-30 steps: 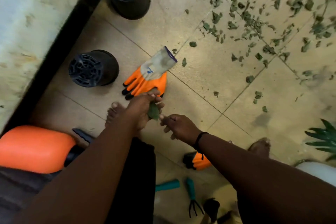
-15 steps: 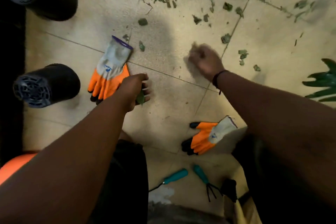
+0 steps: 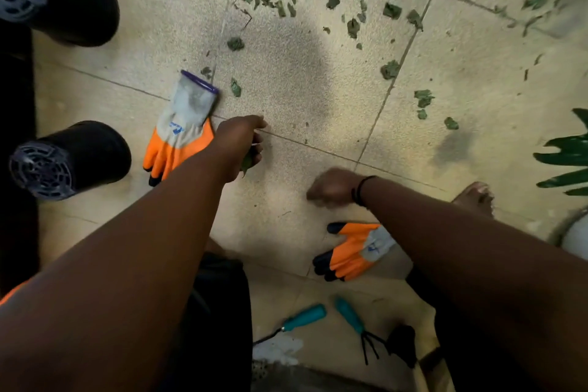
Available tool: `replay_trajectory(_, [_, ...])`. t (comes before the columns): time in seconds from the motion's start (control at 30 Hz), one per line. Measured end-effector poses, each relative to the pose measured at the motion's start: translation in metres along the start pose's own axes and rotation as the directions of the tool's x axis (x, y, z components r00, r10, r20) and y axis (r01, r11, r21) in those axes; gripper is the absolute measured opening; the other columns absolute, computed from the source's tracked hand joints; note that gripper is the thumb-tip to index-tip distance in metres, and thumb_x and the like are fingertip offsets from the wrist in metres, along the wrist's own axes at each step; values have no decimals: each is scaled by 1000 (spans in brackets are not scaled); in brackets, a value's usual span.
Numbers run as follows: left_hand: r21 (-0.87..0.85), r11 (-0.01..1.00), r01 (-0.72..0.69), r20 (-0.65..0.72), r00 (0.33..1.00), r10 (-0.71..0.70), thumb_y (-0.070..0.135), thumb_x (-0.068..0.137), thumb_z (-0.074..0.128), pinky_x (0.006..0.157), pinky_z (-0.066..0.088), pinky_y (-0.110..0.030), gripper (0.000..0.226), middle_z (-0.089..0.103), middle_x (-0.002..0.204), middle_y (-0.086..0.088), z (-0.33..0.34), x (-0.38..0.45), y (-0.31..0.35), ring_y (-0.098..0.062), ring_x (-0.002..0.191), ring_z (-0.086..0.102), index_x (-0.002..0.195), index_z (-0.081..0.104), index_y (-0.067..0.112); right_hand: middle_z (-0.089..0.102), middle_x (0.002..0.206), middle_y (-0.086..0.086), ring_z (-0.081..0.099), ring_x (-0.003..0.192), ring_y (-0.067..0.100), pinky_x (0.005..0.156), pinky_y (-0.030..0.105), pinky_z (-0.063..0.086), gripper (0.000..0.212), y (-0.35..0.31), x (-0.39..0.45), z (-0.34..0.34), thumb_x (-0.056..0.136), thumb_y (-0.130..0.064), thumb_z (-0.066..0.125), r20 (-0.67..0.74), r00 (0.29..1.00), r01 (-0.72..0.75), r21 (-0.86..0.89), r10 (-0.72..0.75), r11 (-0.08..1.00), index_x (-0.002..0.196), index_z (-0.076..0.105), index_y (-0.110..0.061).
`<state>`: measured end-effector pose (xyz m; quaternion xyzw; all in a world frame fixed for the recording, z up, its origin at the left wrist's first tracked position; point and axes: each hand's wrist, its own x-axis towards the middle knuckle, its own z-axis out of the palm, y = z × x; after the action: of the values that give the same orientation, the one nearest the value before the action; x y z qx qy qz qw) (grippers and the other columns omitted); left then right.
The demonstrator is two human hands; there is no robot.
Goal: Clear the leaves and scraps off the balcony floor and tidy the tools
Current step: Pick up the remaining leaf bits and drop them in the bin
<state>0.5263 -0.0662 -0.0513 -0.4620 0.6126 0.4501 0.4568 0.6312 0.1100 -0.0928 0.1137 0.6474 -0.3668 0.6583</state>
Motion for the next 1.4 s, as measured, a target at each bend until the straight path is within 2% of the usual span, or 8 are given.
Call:
replay_trajectory(0.1, [-22,1000,1,23,1000,0,25,97,54,48,40,-19,12,48,68,1,1,1,0,-10,52,44,88,59,19,65,70,-3,60,62,15,62,31,51,23,-13,-14,-64,85,-38,62,-658,748,368,518,84,772,65,65,-29])
replay_trajectory(0.2, [-37,999,8,45,999,-7,26,97,55,51,40,-22,12,52,69,1,6,-1,0,-10,51,46,92,61,18,54,65,-13,50,56,-4,59,18,39,24,-2,-50,-130,90,-36,60,-935,325,412,276,143,868,69,54,-26])
replay_trajectory(0.3, [-61,998,14,74,997,-9,26,98,54,53,38,-24,11,53,70,0,13,-1,3,-11,53,44,95,61,17,58,88,-1,54,83,12,73,24,36,22,47,-80,-155,93,-38,54,-973,229,162,71,32,984,93,60,-17])
replay_trajectory(0.53, [62,973,-221,1,975,221,21,94,55,56,41,-26,6,57,79,-3,31,0,18,-15,58,49,96,59,18,7,161,15,10,148,33,118,48,16,92,122,-69,-98,89,-68,41,-754,247,-157,589,609,793,154,11,-10])
replay_trajectory(0.67, [637,630,-445,-124,746,654,13,86,52,80,44,-32,47,54,117,-12,7,-1,4,-30,97,59,132,47,15,-8,160,20,-4,147,40,118,46,-1,98,27,-14,-94,91,-69,34,-588,310,6,787,747,617,154,-4,-4])
replay_trajectory(0.97, [708,701,-86,-355,815,458,27,94,58,89,46,-44,77,15,155,-12,-93,20,-7,-41,119,52,155,11,18,-5,161,17,-1,149,34,119,42,6,80,-121,7,-152,98,-53,37,-910,348,194,-163,-223,967,155,3,-9])
replay_trajectory(1.23, [939,328,-106,-73,868,491,30,98,50,72,40,-39,27,50,118,-17,-135,39,-12,-39,107,56,116,52,11,-13,162,8,-12,148,32,116,50,-10,83,-127,49,-45,92,-68,27,-287,743,-4,-905,-605,424,155,-1,-21])
replay_trajectory(1.4, [878,459,-139,-114,870,480,30,97,52,80,42,-42,36,44,127,-18,-149,37,-42,-42,110,54,126,43,11,-8,163,7,-11,148,32,114,55,-13,97,-161,73,-23,83,-81,22,-211,761,-60,-964,-614,258,155,-3,-20])
